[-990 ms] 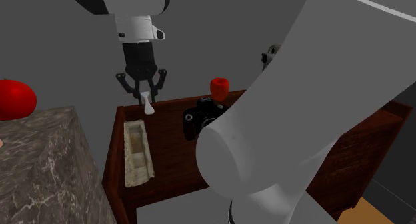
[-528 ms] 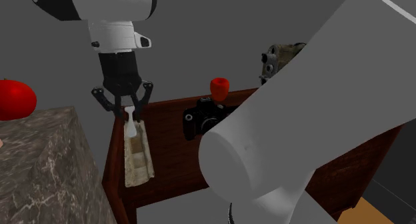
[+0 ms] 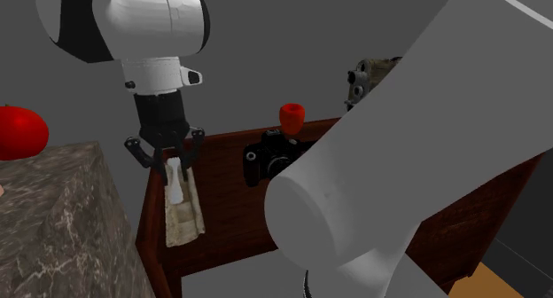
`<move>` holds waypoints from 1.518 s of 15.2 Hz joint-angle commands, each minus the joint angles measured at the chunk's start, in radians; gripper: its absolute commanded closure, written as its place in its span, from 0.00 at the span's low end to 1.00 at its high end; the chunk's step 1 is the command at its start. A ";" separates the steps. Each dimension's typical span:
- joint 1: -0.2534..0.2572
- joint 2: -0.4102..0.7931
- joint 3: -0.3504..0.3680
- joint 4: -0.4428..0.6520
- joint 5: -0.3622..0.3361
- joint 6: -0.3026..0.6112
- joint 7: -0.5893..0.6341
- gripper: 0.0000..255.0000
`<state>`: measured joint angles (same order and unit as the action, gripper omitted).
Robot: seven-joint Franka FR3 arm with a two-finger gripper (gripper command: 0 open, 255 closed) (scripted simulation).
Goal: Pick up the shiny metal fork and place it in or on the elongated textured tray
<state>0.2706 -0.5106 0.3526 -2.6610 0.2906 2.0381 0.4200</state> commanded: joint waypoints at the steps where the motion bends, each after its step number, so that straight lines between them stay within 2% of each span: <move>1: 0.002 0.016 0.007 -0.018 0.005 0.035 0.000 1.00; 3: 0.002 0.031 0.012 -0.031 0.008 0.063 -0.002 1.00; 10: 0.002 0.031 0.012 -0.031 0.008 0.063 -0.002 1.00; 11: 0.002 0.031 0.012 -0.031 0.008 0.063 -0.002 0.00; 16: 0.002 0.031 0.012 -0.031 0.008 0.063 -0.002 0.00; 20: -0.009 -0.021 -0.017 0.064 -0.017 -0.084 0.001 0.00; 23: -0.009 -0.021 -0.018 0.063 -0.017 -0.084 0.001 0.00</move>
<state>0.2629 -0.5316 0.3369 -2.6008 0.2753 1.9582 0.4226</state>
